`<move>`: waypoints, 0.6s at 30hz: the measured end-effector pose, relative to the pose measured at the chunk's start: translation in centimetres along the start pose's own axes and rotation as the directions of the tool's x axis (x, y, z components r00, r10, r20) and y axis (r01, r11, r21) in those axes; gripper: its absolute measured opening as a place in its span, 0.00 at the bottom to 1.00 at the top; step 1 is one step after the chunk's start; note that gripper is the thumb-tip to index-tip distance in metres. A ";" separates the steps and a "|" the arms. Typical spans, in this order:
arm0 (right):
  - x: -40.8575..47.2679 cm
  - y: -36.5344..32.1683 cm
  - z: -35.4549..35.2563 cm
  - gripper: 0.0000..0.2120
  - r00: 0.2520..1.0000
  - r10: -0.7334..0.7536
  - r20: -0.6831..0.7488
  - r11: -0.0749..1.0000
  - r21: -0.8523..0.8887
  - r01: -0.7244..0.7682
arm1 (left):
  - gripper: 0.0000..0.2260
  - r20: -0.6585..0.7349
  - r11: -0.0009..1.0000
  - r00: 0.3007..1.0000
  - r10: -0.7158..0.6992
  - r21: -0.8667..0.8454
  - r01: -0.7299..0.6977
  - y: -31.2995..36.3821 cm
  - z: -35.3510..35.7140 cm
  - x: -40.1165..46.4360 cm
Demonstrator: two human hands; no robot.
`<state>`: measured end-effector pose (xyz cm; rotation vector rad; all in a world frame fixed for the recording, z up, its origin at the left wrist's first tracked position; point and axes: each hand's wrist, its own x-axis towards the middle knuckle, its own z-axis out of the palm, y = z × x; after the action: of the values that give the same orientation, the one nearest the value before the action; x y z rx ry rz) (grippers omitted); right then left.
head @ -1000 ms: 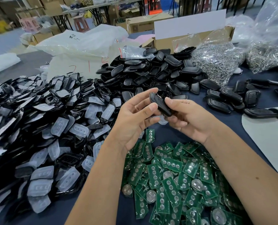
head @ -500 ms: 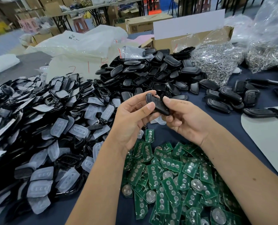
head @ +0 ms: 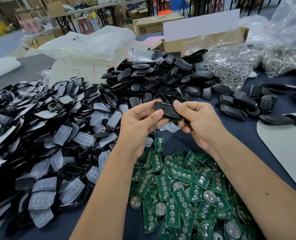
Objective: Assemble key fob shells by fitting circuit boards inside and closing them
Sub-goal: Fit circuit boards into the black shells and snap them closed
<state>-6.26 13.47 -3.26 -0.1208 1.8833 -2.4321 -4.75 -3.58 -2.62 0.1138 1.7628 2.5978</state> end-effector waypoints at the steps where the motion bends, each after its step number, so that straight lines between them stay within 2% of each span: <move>1: 0.0 0.0 0.0 0.14 1.000 -0.004 -0.011 1.000 -0.005 0.004 | 0.11 -0.003 1.000 1.000 0.001 0.003 -0.001 -0.1 0.0 0.0; 7: -0.1 -0.1 0.0 0.14 1.000 0.009 0.001 1.000 0.019 -0.009 | 0.11 -0.026 1.000 1.000 0.003 0.009 -0.003 -0.3 -0.1 0.2; 13: -0.2 -0.3 -0.2 0.12 0.989 0.087 0.117 0.991 0.089 -0.097 | 0.07 -0.136 0.999 0.990 -0.045 -0.008 0.045 -0.6 0.1 0.2; 18: -0.5 0.2 0.3 0.08 0.988 0.033 0.150 0.999 0.009 -0.035 | 0.07 -0.192 0.989 0.971 -0.146 -0.059 0.137 -0.4 0.0 0.3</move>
<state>-5.76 13.22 -3.35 -0.2611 1.7927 -2.3393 -5.03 -3.45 -3.02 -0.2672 1.6940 2.6205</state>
